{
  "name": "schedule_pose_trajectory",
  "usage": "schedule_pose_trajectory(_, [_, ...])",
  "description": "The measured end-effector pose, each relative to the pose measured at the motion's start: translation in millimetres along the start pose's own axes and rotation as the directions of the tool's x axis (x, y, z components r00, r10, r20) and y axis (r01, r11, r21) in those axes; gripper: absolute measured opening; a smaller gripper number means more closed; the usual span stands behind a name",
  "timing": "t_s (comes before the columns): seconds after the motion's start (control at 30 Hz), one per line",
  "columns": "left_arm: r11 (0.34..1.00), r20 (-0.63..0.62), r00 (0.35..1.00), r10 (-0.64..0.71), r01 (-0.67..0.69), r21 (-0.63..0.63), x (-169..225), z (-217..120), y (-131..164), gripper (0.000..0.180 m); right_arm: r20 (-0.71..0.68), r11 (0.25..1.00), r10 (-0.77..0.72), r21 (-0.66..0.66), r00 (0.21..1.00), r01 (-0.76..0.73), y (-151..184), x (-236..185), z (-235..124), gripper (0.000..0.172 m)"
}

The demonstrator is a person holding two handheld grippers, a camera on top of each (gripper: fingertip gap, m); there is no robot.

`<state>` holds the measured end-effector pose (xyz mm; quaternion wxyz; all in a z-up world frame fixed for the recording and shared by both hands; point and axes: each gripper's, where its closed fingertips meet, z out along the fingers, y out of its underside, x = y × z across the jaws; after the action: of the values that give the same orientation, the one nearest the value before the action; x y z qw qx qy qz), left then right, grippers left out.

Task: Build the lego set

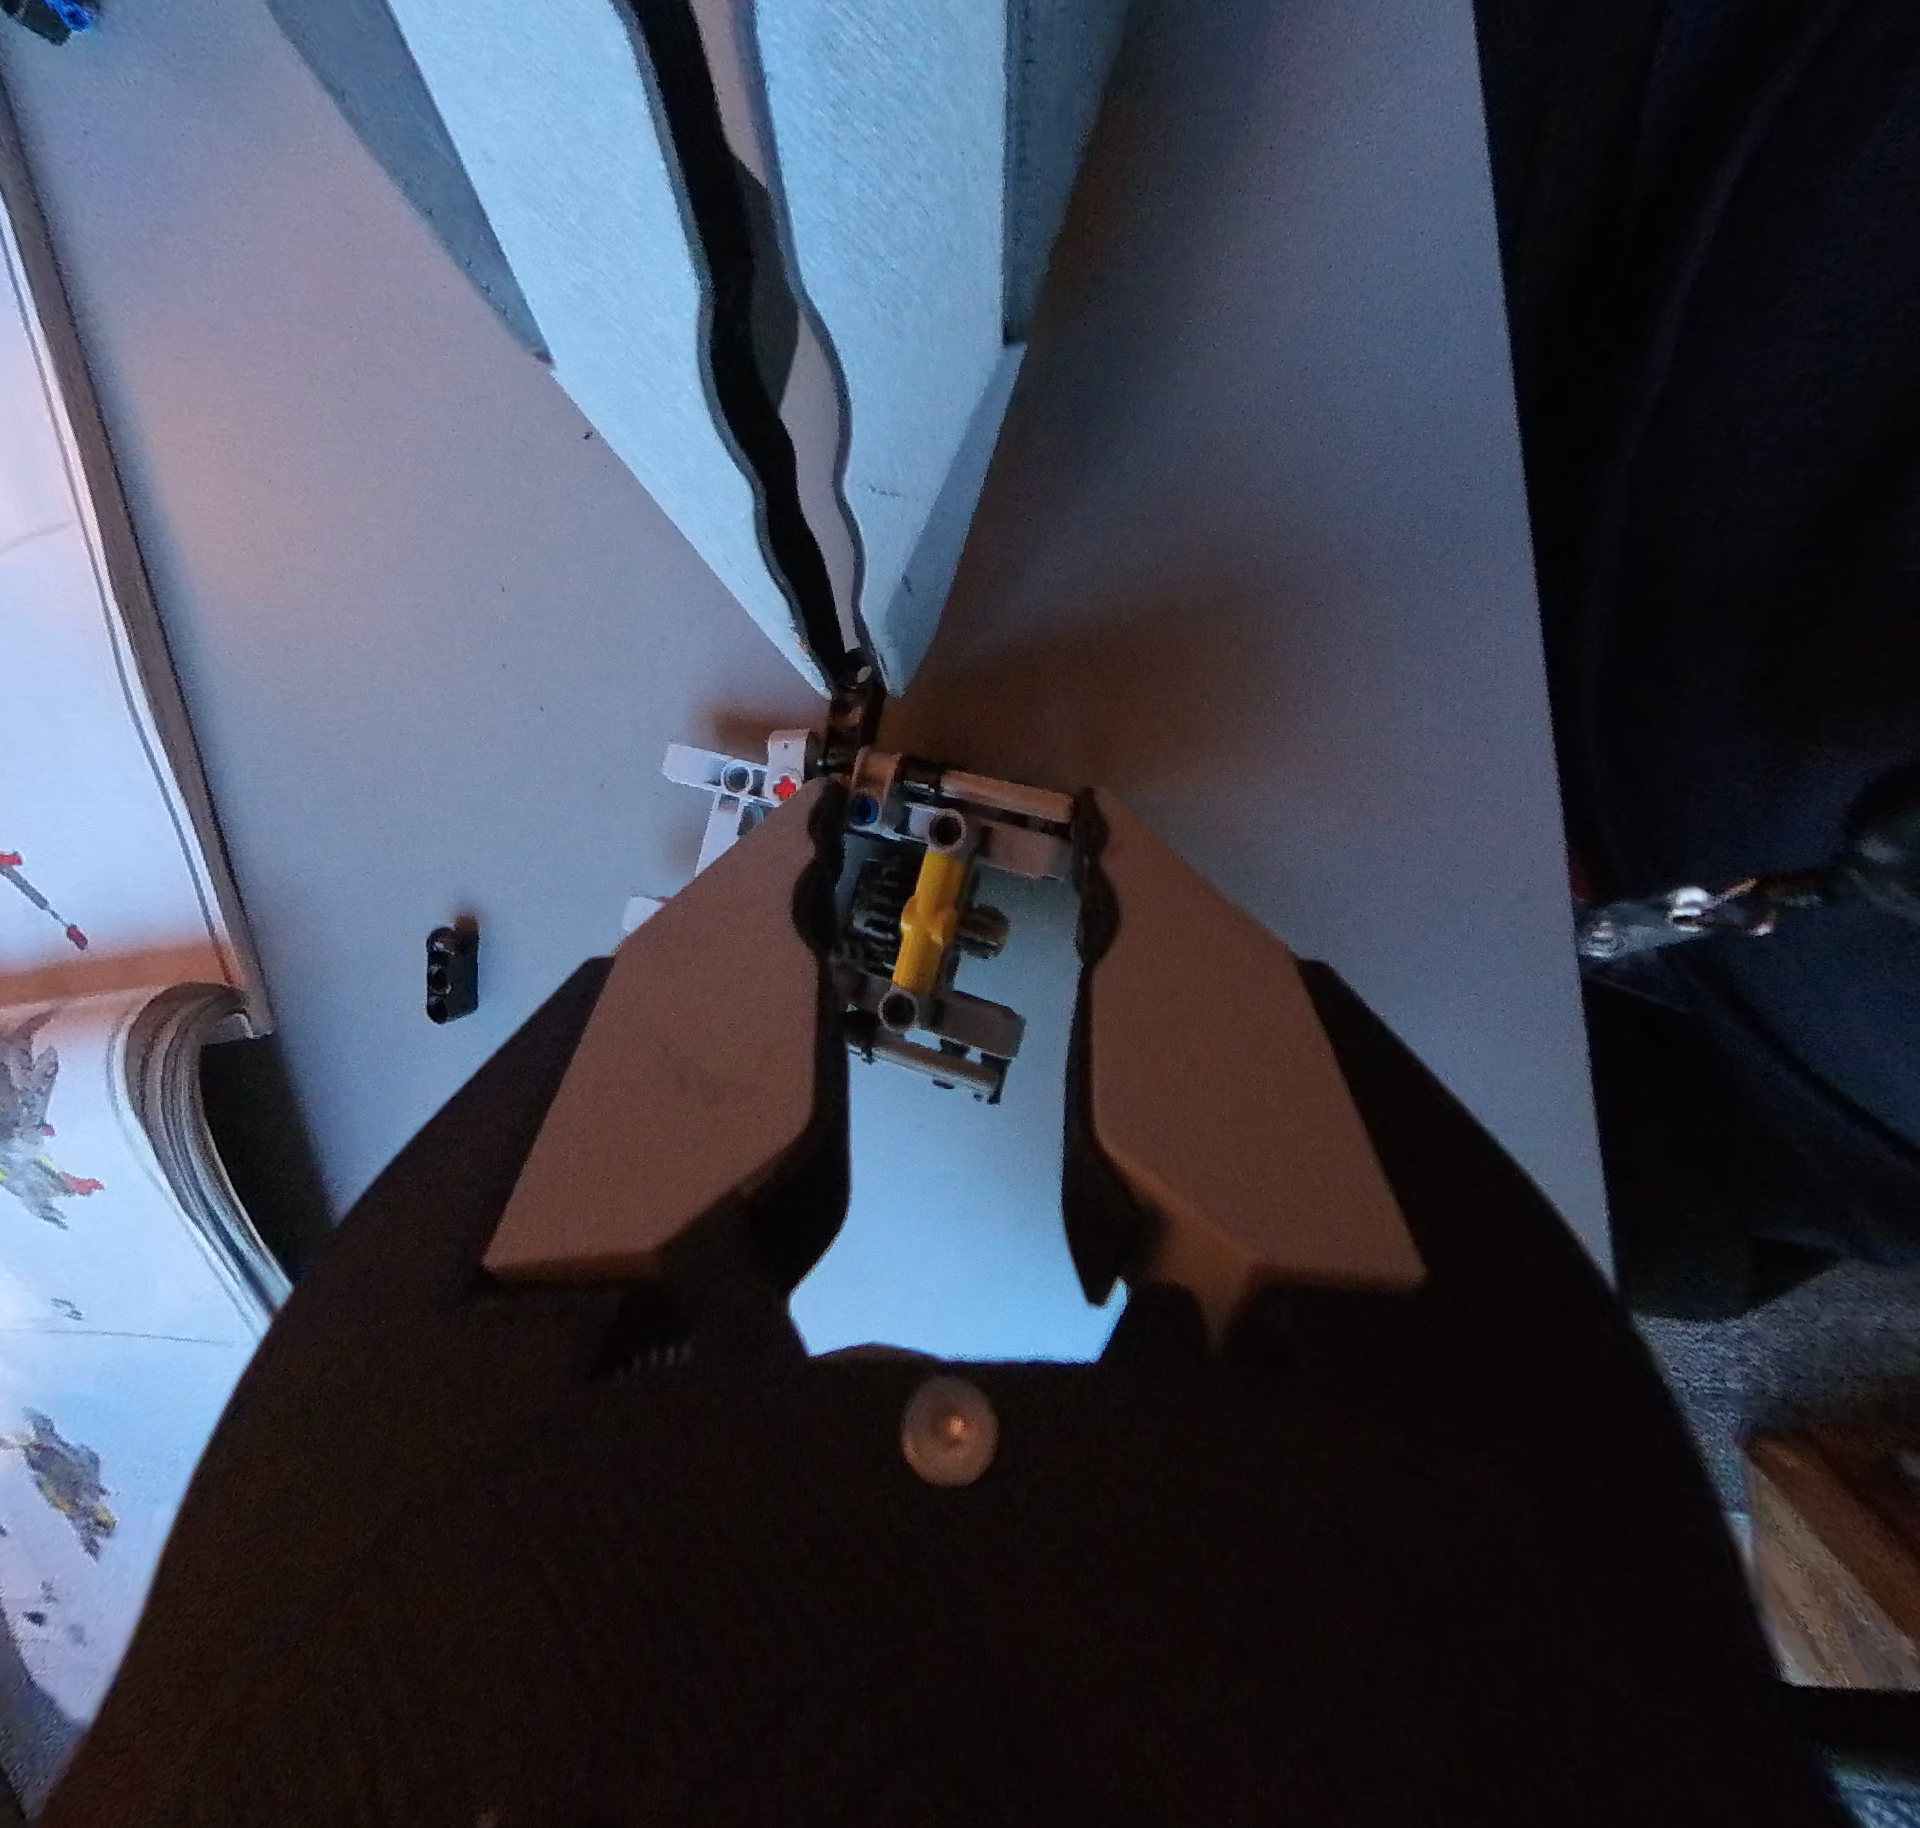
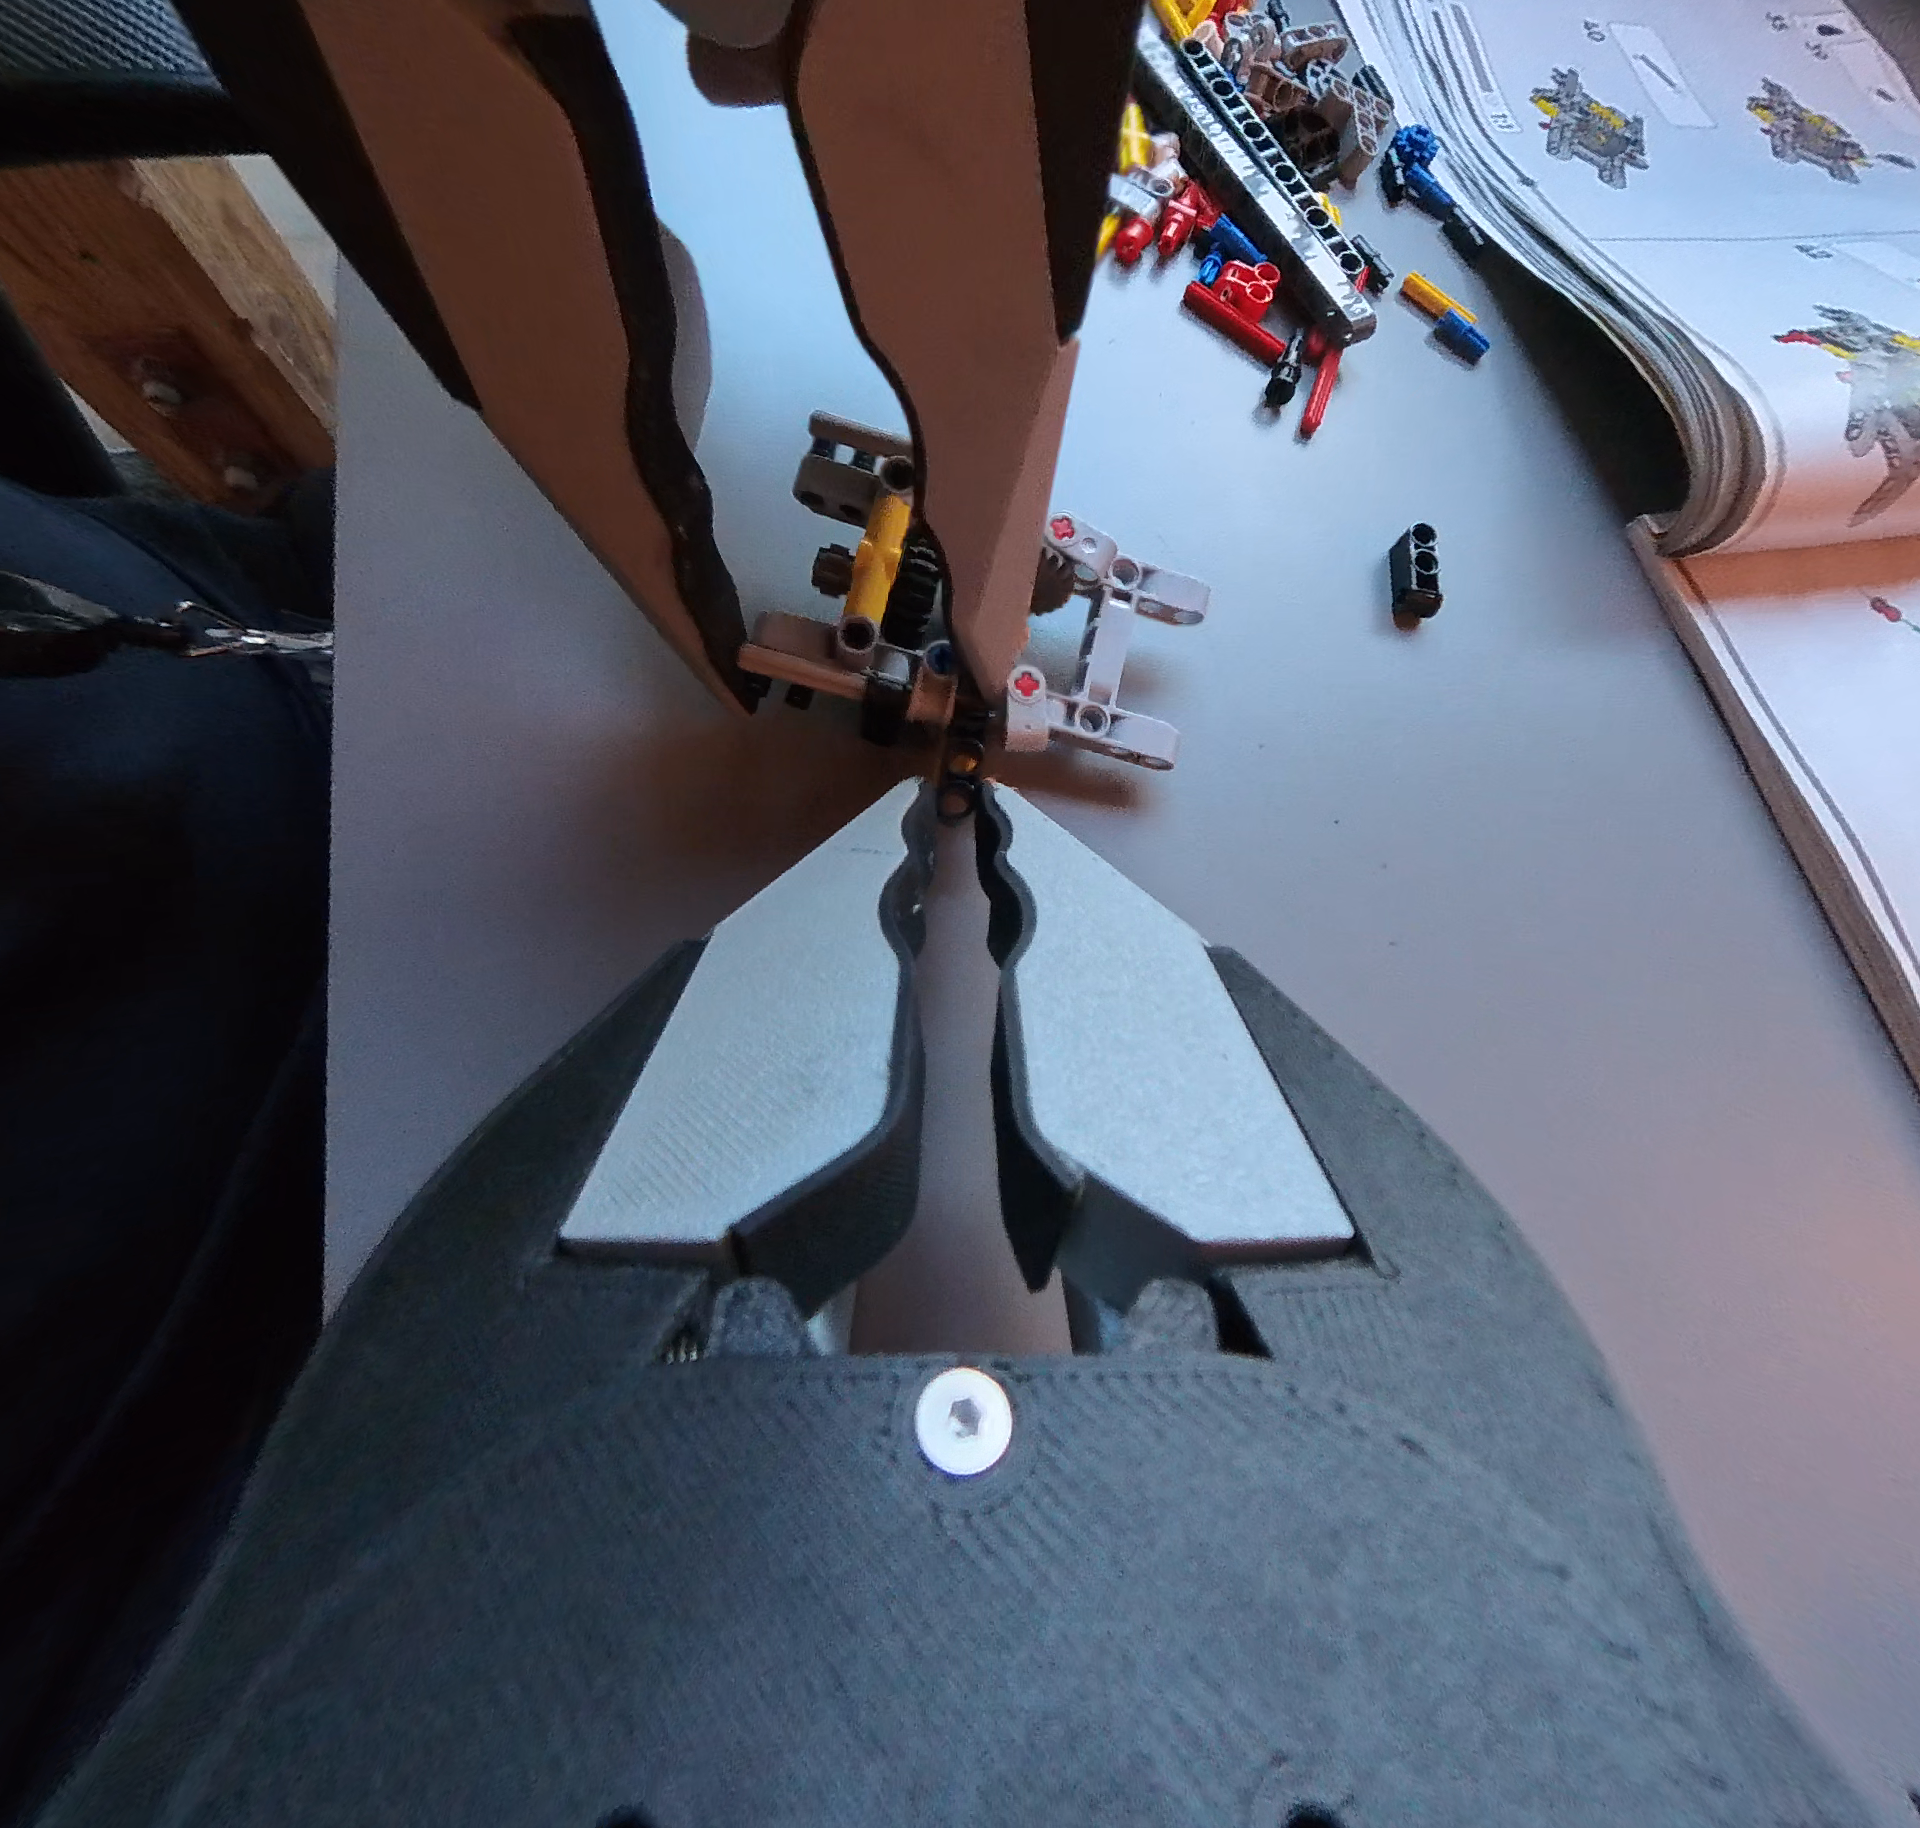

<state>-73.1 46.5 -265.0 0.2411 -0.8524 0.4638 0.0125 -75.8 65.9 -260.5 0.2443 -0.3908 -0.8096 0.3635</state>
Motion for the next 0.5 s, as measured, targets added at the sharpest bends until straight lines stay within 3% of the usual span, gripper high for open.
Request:
schedule_pose_trajectory(0.1, [1.000, 0.037, 0.999, -0.007, 0.007, -0.002, -0.1, 0.5, -0.1, 0.042, -0.009, 1.000, -0.013, 0.000, 1.000, 0.013, -0.1, 0.0, 0.0, 0.005])
schedule_pose_trajectory(0.43, [0.958, 0.113, 0.958, -0.262, 0.245, 0.150, -2.4, 2.3, -6.2, 0.041, -0.052, 0.999, -0.048, 0.004, 0.998, 0.048, -1.0, 2.8, -1.4, 0.004])
schedule_pose_trajectory(0.5, [0.957, 0.131, 0.957, -0.258, 0.235, 0.168, -2.2, 2.8, -6.3, 0.041, -0.052, 0.999, -0.052, 0.004, 0.997, 0.052, -0.8, 3.2, -1.5, 0.004])
